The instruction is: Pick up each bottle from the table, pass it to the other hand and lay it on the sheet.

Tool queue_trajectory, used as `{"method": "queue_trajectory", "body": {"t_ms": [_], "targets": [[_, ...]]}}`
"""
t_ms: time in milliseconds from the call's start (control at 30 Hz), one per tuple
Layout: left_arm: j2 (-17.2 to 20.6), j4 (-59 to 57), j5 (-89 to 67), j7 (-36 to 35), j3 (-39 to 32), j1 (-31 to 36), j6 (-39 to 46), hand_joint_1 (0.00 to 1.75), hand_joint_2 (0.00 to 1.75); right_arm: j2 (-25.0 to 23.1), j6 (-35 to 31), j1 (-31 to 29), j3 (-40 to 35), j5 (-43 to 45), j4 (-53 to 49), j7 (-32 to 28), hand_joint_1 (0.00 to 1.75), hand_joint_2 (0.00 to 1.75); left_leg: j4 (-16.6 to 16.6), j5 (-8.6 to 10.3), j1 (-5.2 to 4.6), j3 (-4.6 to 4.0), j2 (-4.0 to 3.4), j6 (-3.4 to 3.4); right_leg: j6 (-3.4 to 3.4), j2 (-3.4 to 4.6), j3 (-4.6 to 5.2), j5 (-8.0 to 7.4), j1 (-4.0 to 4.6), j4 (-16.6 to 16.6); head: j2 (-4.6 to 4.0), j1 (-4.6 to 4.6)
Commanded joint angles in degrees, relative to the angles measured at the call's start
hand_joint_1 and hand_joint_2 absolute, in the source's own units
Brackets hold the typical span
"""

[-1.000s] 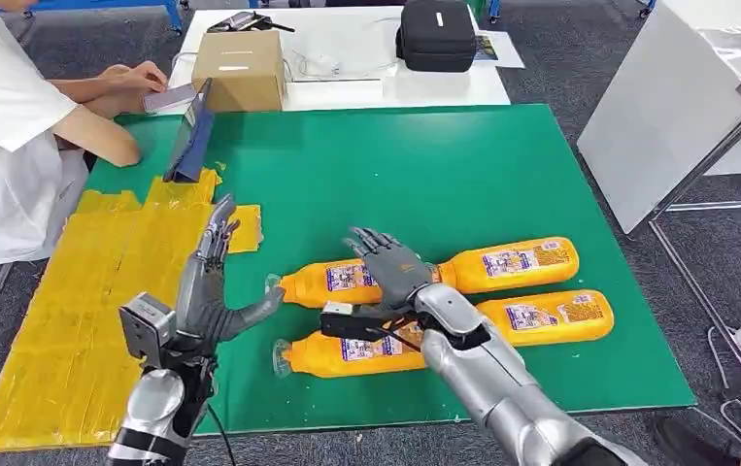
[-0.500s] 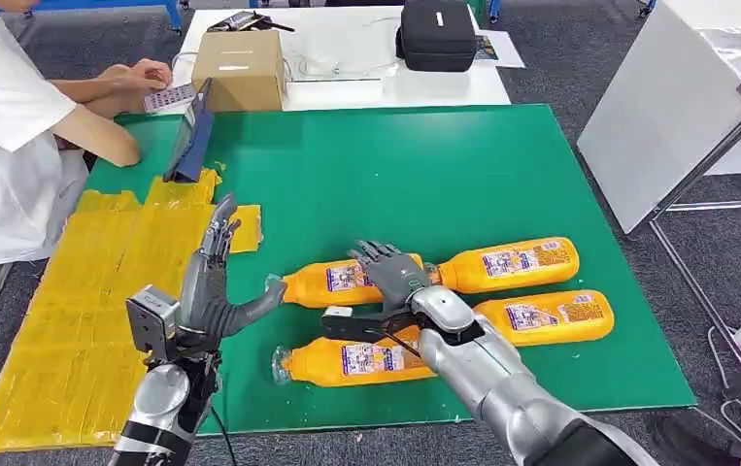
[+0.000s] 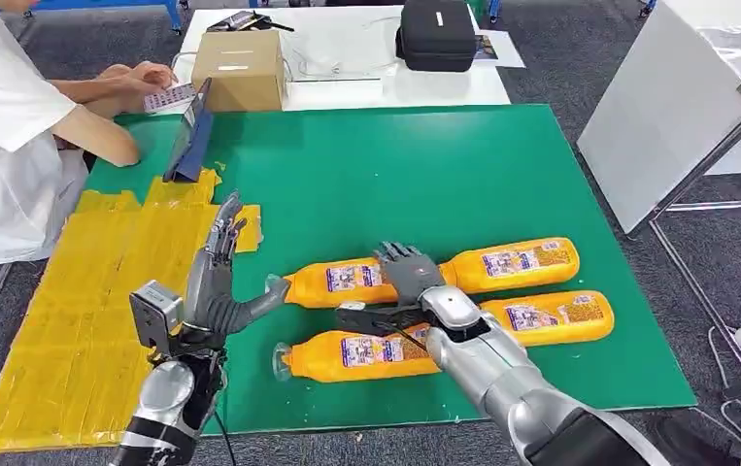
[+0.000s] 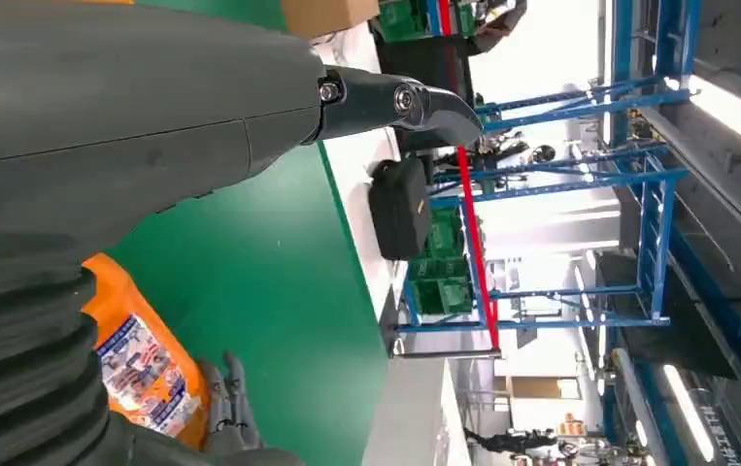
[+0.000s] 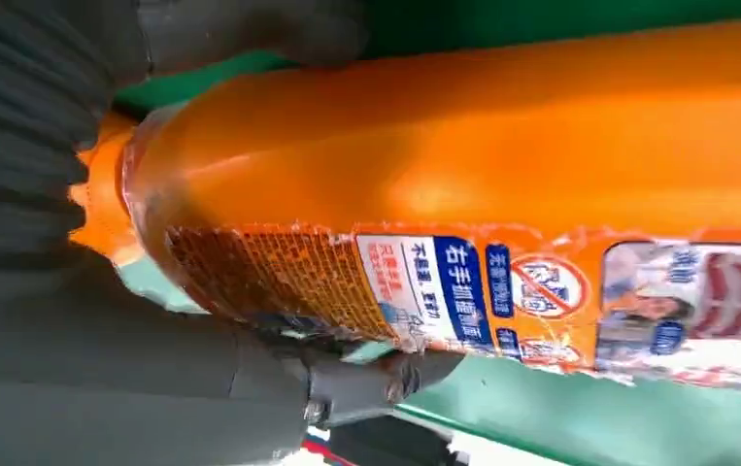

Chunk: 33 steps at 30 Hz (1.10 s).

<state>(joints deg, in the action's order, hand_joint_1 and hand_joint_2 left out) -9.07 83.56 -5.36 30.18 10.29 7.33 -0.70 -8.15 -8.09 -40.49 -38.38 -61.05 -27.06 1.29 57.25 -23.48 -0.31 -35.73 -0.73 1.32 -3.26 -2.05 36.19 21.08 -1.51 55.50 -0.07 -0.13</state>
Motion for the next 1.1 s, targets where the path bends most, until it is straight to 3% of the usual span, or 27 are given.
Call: {"method": "queue_trajectory", "body": {"t_ms": [33, 133, 400, 467, 600, 733, 867, 1033, 1100], "targets": [[-0.14, 0.58, -0.2, 0.98, 1.74, -0.2, 0.88, 0.0, 1.75, 0.52, -1.35, -1.57, 0.7, -0.07, 4.75, -0.62, 1.64, 1.75, 0.01, -0.06, 0.07, 0.15, 0.09, -0.06, 0.11, 0.04, -0.19, 0.07, 0.05, -0.02, 0.0, 0.0], [0.05, 5.7, -0.22, 1.86, 3.37, -2.48, 1.88, 0.0, 1.75, 0.98, -4.17, -0.17, 2.6, 0.02, 3.41, -1.45, 1.75, 1.75, 0.02, -0.08, 0.09, 0.16, 0.11, -0.06, 0.12, 0.04, -0.22, 0.09, 0.07, -0.04, 0.0, 0.0], [0.47, 6.54, -1.25, 1.49, 4.18, -2.86, 2.16, 0.0, 1.75, 1.19, -6.26, 0.61, 3.6, 0.36, 2.32, -1.52, 1.75, 1.75, 0.03, -0.14, 0.11, 0.26, 0.12, -0.1, 0.18, 0.09, -0.31, 0.15, 0.09, -0.02, 0.0, 0.0], [0.63, 6.4, -2.19, 1.45, 4.89, -2.79, 2.46, 0.0, 1.75, 1.09, -10.51, 1.85, 5.86, 1.1, 0.17, -1.76, 1.75, 1.75, 0.02, -0.14, 0.11, 0.27, 0.11, -0.1, 0.18, 0.09, -0.33, 0.14, 0.09, -0.02, 0.0, 0.0], [0.43, 6.6, -2.91, 0.88, 5.68, -2.91, 3.09, 0.0, 1.75, 0.97, -22.88, 7.99, 13.14, 1.97, -11.14, -4.27, 1.75, 1.75, 0.06, -0.17, 0.16, 0.32, 0.19, -0.12, 0.22, 0.06, -0.39, 0.19, 0.13, -0.01, 0.0, -0.02], [-0.82, 6.09, -0.86, 0.4, 3.78, -2.98, 5.91, 0.0, 1.75, 0.57, -28.65, 16.17, 18.85, 3.4, -25.05, -7.51, 1.75, 1.75, 0.0, -0.15, 0.13, 0.25, 0.16, -0.1, 0.18, 0.05, -0.32, 0.17, 0.11, -0.04, 0.0, 0.0], [-0.61, 6.08, 0.32, 0.11, 3.27, -3.02, 6.46, 0.0, 1.75, 0.51, -28.65, 18.56, 20.26, 3.37, -29.08, -8.1, 1.75, 1.75, 0.0, -0.17, 0.15, 0.28, 0.25, -0.11, 0.19, -0.03, -0.37, 0.21, 0.12, -0.03, 0.0, 0.0], [0.43, 4.02, 1.51, -0.81, 3.24, -2.51, 5.9, 0.0, 1.75, -3.31, -31.91, 25.65, 28.13, 10.66, -43.65, -20.51, 1.75, 1.75, -0.01, -0.09, 0.06, 0.07, 0.17, -0.06, 0.12, -0.01, -0.13, 0.13, 0.04, 0.0, 0.0, -0.02], [0.38, 3.17, 1.9, -0.77, 2.96, -2.44, 5.76, 0.0, 1.75, -3.49, -31.91, 27.61, 27.73, 11.5, -47.8, -21.23, 1.75, 1.75, 0.02, -0.1, 0.07, 0.05, 0.24, -0.09, 0.16, -0.05, -0.11, 0.18, 0.05, 0.03, 0.0, 0.02]]}}
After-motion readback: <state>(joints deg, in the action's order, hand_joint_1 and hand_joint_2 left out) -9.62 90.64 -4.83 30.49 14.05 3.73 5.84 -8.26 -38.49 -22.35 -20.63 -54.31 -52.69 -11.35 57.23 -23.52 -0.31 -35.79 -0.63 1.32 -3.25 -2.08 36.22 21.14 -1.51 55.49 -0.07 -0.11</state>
